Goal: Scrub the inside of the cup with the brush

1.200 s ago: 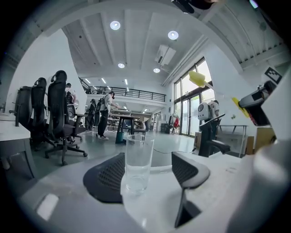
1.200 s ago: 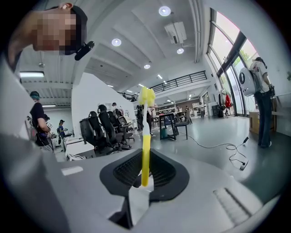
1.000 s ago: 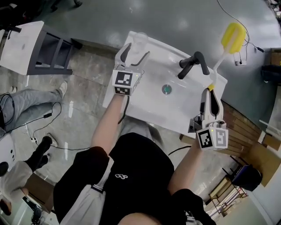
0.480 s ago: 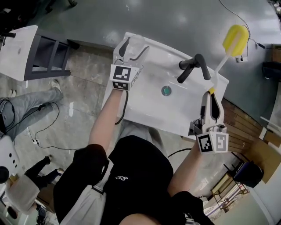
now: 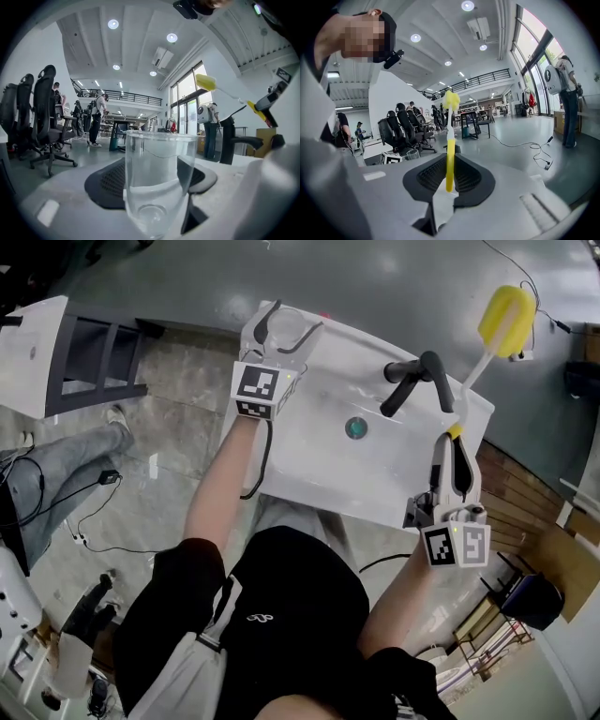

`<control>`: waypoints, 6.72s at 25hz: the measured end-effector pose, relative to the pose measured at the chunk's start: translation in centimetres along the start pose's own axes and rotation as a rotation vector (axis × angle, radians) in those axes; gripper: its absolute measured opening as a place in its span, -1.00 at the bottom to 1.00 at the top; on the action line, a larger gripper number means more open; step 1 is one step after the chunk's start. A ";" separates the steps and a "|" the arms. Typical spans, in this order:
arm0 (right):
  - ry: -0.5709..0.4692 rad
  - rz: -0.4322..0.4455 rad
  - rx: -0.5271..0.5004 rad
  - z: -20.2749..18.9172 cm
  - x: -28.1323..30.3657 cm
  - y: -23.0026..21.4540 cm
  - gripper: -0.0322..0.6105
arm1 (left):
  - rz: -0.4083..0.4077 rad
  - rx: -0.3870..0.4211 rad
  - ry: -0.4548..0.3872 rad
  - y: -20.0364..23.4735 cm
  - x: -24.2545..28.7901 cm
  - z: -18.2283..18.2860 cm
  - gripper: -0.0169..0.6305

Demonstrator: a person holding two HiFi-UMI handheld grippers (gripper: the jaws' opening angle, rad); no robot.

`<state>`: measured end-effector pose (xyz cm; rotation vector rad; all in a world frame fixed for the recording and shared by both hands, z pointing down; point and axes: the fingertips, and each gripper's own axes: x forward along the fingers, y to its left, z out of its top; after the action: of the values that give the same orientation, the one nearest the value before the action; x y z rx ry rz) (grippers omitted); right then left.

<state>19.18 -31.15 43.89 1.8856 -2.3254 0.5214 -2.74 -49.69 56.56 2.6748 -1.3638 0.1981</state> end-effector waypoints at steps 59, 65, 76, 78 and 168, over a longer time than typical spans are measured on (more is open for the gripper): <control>-0.050 0.122 -0.057 -1.0 -12.6 1.8 -0.75 | -0.024 0.801 0.211 -11.6 -16.4 9.7 -0.06; -0.013 0.143 -0.094 -2.6 -14.8 2.0 -0.75 | 0.001 0.884 0.266 -12.5 -18.5 9.3 -0.07; 0.078 0.185 -0.281 -4.8 -19.1 3.0 -0.75 | 0.014 1.065 0.343 -14.8 -20.7 8.6 -0.08; 0.093 0.203 -0.323 -5.0 -19.7 3.5 -0.75 | 0.021 1.106 0.362 -14.8 -20.9 8.5 -0.08; 0.332 0.387 -1.101 -6.6 -15.9 9.9 -0.75 | 0.137 1.660 0.652 -17.3 -20.3 6.4 -0.09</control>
<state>12.35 -12.48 43.48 0.7830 -2.0297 -0.3678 -0.16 -24.69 45.72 2.6205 -1.2666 2.9340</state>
